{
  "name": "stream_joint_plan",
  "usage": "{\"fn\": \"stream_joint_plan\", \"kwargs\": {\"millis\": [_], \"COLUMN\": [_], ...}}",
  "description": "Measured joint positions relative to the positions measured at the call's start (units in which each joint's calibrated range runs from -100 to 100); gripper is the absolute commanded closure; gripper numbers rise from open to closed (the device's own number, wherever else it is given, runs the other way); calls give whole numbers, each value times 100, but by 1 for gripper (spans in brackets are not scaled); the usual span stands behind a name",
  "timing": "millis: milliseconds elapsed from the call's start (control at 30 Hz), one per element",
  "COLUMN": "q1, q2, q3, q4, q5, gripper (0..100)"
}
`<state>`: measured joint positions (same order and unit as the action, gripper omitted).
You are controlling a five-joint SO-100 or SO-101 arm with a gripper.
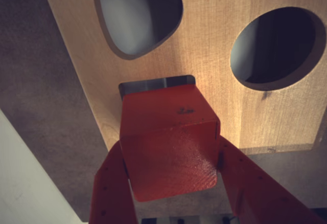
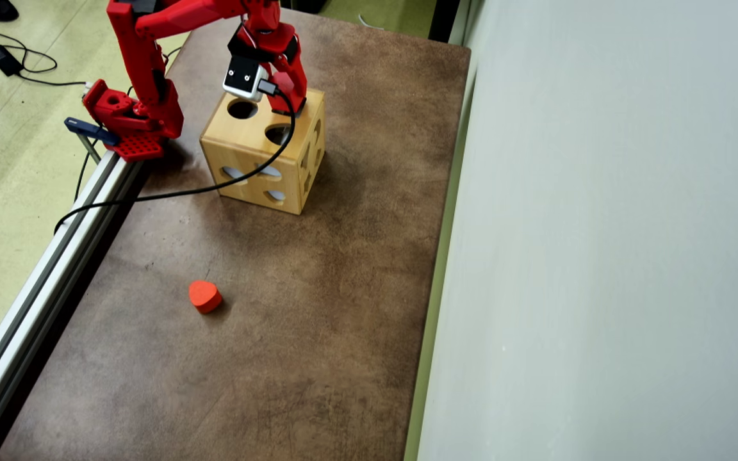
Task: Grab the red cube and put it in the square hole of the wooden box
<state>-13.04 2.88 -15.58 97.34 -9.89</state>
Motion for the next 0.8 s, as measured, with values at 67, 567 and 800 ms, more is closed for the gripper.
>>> {"fn": "stream_joint_plan", "kwargs": {"millis": [67,567,800], "q1": [0,129,129], "q2": [8,169,381], "q3": [0,-9,-9], "q4": [0,0,0], "q5": [0,15,73], "gripper": [96,97,96]}}
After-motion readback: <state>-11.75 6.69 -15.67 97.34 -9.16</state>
